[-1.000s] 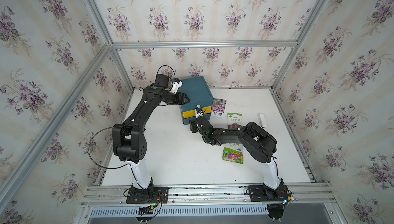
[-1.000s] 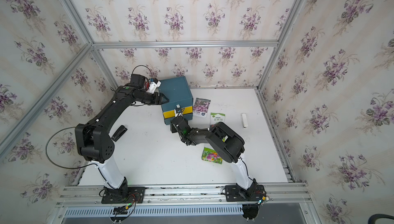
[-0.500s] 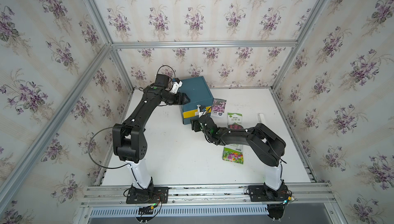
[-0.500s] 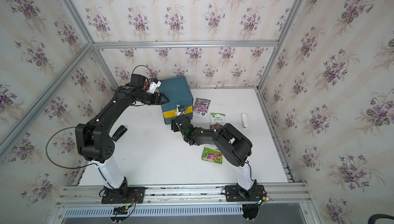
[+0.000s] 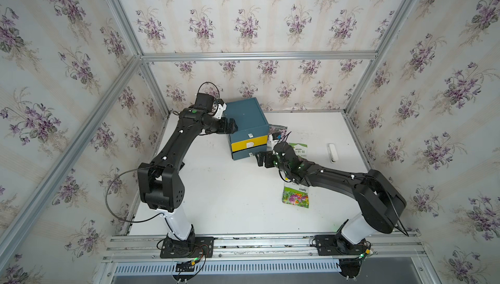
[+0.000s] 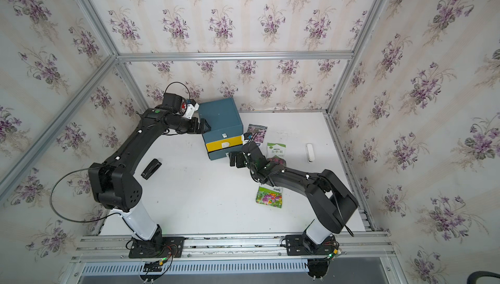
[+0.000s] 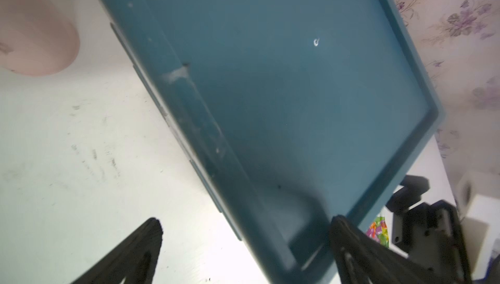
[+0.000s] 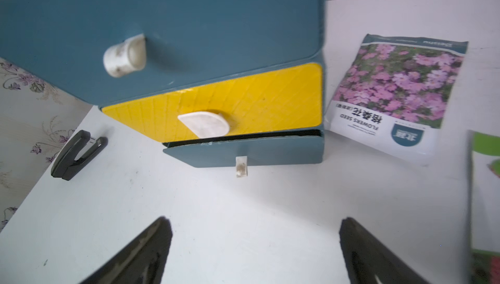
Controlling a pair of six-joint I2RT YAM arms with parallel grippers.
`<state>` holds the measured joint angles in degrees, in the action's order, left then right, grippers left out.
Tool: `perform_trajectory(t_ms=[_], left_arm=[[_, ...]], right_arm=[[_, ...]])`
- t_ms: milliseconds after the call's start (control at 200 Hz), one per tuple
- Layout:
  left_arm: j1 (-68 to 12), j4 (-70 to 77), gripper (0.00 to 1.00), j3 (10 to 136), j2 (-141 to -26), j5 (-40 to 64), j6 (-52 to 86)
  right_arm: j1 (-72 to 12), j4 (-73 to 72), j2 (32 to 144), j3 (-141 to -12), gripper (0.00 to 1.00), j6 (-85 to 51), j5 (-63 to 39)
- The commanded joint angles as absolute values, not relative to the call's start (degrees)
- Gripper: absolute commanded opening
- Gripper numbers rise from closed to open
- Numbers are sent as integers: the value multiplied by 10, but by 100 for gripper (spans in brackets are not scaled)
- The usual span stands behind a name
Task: Take the seed bags out of the drawer
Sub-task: Reset both arms
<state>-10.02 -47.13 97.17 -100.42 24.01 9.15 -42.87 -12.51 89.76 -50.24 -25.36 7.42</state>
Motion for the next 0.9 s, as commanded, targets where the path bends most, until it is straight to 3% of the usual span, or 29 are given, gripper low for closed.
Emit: perform_trajectory(t_ms=[0,300,520,704,899], left_arm=[[-101,-450,100,952,-961,208,110],[-100,-363,100,851,-835,134,100],[-96,-299,100,720,-752,90,82],[-92,-205,100,584,-706,36,80],[-89,-41,100,432,-669,-32,56]], right_arm=[[-399,-70,857,-492,100,-251,43],[-245,6,793,-496,100,-190,-12],[-131,-9,789,-490,100,-119,19],[-43,-131,797,-426,100,-93,40],[-37,-319,826,-319,100,-62,98]])
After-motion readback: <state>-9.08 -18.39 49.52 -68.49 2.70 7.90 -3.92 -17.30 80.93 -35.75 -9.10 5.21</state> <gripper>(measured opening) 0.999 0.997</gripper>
